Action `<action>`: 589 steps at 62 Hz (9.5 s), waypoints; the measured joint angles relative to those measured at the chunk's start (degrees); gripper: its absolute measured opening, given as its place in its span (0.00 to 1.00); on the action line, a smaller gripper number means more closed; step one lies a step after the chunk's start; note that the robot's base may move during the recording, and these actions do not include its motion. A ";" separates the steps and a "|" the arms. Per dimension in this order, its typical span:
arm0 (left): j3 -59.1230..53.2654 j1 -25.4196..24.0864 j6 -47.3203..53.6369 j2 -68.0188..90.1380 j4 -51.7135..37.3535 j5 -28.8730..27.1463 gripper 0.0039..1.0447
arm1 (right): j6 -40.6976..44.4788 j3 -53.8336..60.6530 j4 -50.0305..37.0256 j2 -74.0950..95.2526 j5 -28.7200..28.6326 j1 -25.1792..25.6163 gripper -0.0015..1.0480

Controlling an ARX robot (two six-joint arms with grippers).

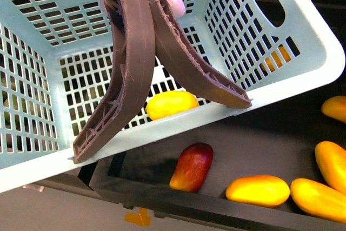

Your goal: Pick lemon and mango into basket

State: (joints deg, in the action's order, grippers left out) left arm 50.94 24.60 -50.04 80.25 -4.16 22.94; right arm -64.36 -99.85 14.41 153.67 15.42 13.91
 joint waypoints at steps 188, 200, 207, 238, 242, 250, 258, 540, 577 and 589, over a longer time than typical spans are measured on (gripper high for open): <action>-0.04 -0.02 0.17 0.15 0.04 -0.70 0.04 | 43.15 49.29 -28.52 -74.31 -2.91 -28.46 0.85; -0.04 0.00 -0.37 0.15 0.04 0.04 0.04 | 59.67 67.21 -48.85 -88.04 -9.68 -19.19 0.55; -0.04 0.11 -0.20 0.15 0.04 0.00 0.04 | 62.18 73.46 -50.97 -91.67 -10.95 -18.25 0.38; -0.04 0.09 -0.26 0.15 0.04 -0.15 0.04 | 64.02 89.68 -52.48 -104.85 -15.28 -14.01 0.02; -0.04 0.07 -0.26 0.15 0.04 -0.17 0.04 | 64.02 90.88 -51.95 -106.73 -15.28 -14.01 0.02; -0.04 0.09 -0.20 0.15 0.04 -0.17 0.04 | 64.02 93.09 -50.21 -110.57 -15.30 -14.01 0.02; -0.04 0.09 -0.26 0.15 0.04 0.04 0.04 | 64.02 94.86 -48.13 -114.33 -15.28 -13.99 0.02; -0.02 -0.79 -0.33 0.07 0.04 -0.90 0.04 | 64.19 98.88 -14.32 -153.44 -15.89 -13.94 0.92; 28.00 -3.91 -24.22 32.35 -7.96 -34.95 0.04 | 64.19 98.88 -14.32 -153.44 -15.43 -13.94 0.92; 43.17 -4.17 -26.84 44.50 -4.13 -34.64 0.04 | 64.19 98.88 -14.32 -153.44 -15.43 -13.94 0.92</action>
State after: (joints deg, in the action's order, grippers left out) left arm 94.11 20.43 -76.88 124.75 -8.29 -11.70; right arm -0.16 -0.97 0.10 0.23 -0.01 -0.03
